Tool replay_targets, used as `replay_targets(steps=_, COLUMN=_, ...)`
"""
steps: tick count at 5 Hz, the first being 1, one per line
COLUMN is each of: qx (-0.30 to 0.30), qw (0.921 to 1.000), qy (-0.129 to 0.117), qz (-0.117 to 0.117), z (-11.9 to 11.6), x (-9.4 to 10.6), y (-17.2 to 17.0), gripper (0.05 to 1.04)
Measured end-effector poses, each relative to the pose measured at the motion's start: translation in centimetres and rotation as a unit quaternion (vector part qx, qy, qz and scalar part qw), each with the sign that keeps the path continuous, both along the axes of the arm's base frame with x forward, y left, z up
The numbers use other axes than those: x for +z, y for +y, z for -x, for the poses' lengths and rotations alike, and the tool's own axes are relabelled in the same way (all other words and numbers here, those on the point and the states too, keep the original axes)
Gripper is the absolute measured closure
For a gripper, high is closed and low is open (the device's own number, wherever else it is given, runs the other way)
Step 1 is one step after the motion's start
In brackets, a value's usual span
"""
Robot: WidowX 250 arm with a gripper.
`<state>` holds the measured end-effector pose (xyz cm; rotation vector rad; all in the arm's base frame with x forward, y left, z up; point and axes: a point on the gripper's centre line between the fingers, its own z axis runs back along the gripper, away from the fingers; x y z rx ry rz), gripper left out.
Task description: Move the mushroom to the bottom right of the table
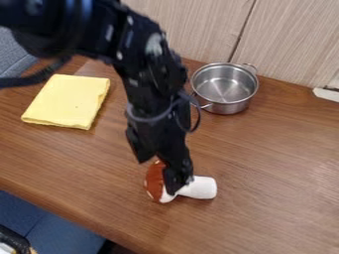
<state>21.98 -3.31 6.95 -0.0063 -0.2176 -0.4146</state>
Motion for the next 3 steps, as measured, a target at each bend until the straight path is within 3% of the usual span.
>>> replay_targets(steps=2, qx=0.019, qw=0.9985, qy=-0.047, qz=0.02, z=-1.1, x=4.8, y=1.1, gripper=0.082)
replay_targets(steps=3, qx=0.017, qw=0.9986, qy=-0.046, qz=0.02, z=-1.0, x=4.8, y=1.1, gripper=0.082)
